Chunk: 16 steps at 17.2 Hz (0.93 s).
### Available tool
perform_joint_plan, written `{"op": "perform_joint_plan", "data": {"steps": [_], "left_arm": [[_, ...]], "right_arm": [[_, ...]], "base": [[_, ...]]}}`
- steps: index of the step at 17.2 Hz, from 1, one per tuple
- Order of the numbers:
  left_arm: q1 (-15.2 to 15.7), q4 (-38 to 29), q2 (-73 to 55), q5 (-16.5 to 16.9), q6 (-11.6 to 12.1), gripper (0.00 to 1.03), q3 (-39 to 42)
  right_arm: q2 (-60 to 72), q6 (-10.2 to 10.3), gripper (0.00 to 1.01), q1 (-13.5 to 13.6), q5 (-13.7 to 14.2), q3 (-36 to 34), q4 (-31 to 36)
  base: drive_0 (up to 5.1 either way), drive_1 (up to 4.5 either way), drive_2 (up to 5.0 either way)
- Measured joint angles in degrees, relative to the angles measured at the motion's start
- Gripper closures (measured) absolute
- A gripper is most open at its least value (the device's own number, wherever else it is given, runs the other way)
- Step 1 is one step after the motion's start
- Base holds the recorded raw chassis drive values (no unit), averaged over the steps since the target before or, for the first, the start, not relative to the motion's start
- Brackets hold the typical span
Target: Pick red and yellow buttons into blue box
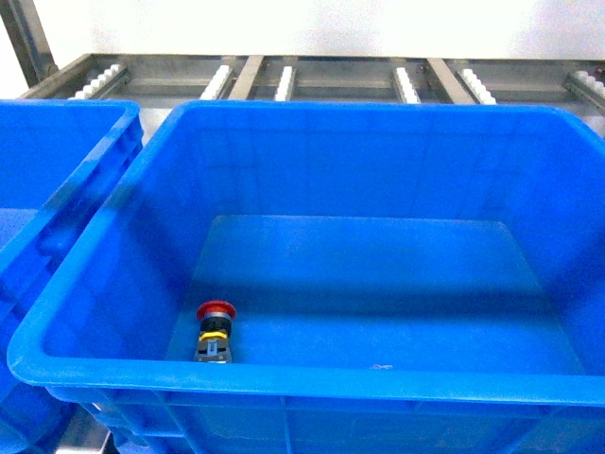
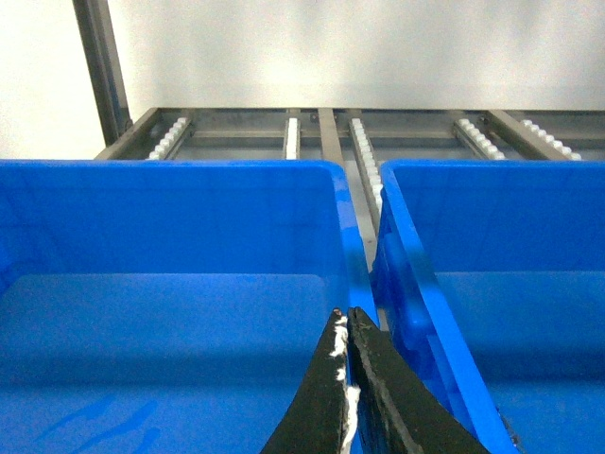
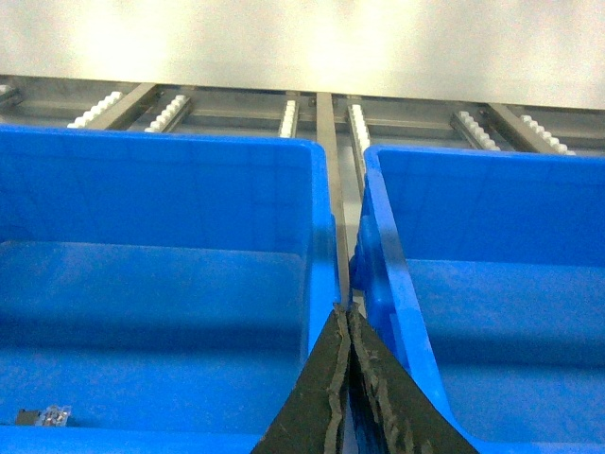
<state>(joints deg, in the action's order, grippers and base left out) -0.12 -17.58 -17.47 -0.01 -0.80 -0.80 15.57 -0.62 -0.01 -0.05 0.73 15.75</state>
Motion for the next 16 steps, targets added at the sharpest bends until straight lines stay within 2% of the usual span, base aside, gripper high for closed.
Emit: {"op": "perform_joint_plan", "data": {"steps": [6, 7, 8, 9, 16], "left_arm": [[0.00, 7.15, 6.99, 0.00, 0.00, 1.01, 0.00], [0.00, 7.69, 7.76, -0.04, 0.00, 1.01, 0.00], [0.02, 14.27, 12.02, -0.04, 0.00, 1.01, -0.04], [0.07, 17.92, 16.70, 0.07, 0.00, 1.01, -0.04], [0.07, 17.79, 16.90, 0.00, 0.00, 1.01, -0.04]], "right_arm": [[-6.84, 0.02, 0.99, 0.00, 0.00, 0.00, -7.54], [-12.31, 0.00, 0.99, 0.00, -0.02, 0.02, -15.58], [-15.52, 0.00, 0.99, 0.00, -0.02, 0.02, -15.34], [-15.39, 0.02, 0.99, 0.00, 0.04, 0.02, -15.96], [-15.34, 0.00, 0.99, 0.00, 0.02, 0.02, -15.98]], "base": [[0.0, 0.00, 0.0], [0.0, 0.00, 0.0], [0.0, 0.00, 0.0], [0.0, 0.00, 0.0], [0.0, 0.00, 0.0]]}}
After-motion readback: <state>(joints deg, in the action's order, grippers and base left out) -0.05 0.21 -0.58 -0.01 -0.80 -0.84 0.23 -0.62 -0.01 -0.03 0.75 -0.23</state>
